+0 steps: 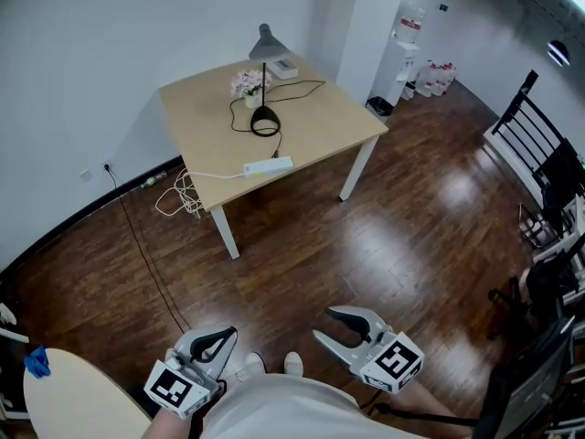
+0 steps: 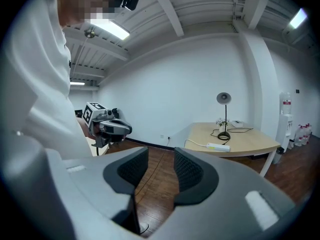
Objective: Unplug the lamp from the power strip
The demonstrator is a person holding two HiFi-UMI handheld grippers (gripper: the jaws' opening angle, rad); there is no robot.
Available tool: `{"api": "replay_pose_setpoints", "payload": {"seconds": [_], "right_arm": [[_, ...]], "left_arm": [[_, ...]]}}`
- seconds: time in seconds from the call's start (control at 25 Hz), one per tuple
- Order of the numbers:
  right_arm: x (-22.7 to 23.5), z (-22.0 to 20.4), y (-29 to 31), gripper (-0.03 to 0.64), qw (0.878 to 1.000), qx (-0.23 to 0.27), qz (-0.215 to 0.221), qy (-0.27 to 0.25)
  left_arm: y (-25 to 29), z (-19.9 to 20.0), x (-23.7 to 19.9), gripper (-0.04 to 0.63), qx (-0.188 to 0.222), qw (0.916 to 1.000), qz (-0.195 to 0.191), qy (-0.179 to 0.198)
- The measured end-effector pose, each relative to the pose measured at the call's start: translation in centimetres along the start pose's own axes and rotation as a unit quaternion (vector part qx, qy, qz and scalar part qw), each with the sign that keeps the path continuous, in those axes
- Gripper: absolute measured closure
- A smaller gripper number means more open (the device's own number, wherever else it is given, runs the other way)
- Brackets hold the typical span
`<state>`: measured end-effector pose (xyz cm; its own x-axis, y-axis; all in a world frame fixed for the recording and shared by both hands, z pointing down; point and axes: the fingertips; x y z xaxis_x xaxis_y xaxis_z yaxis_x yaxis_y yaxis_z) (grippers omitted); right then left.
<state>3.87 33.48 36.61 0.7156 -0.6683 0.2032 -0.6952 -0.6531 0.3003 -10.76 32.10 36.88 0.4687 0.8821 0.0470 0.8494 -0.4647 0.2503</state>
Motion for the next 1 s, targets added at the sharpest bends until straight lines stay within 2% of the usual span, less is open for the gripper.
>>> {"api": "replay_pose_setpoints", "payload": {"seconds": [0.32,1.0], "right_arm": [[-0.1,0.0,0.4,0.454,1.0,-0.015,-0.004,-0.017],[-1.4,-0.2,2.0,0.454,1.0,-0.021,0.003,-0.019]], "left_arm": [[0.1,0.0,-0.5,0.591,0.001,1.0,0.002,0.001],[-0.7,-1.1,-1.4,0.591,0.001,1.0,0.003,-0.003]]}}
Point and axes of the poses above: the fingertips, and each gripper's own axes: y forward along the fingers, x to its right, z out of its top, and after that the axes turned 7 degrees about y, right-handed
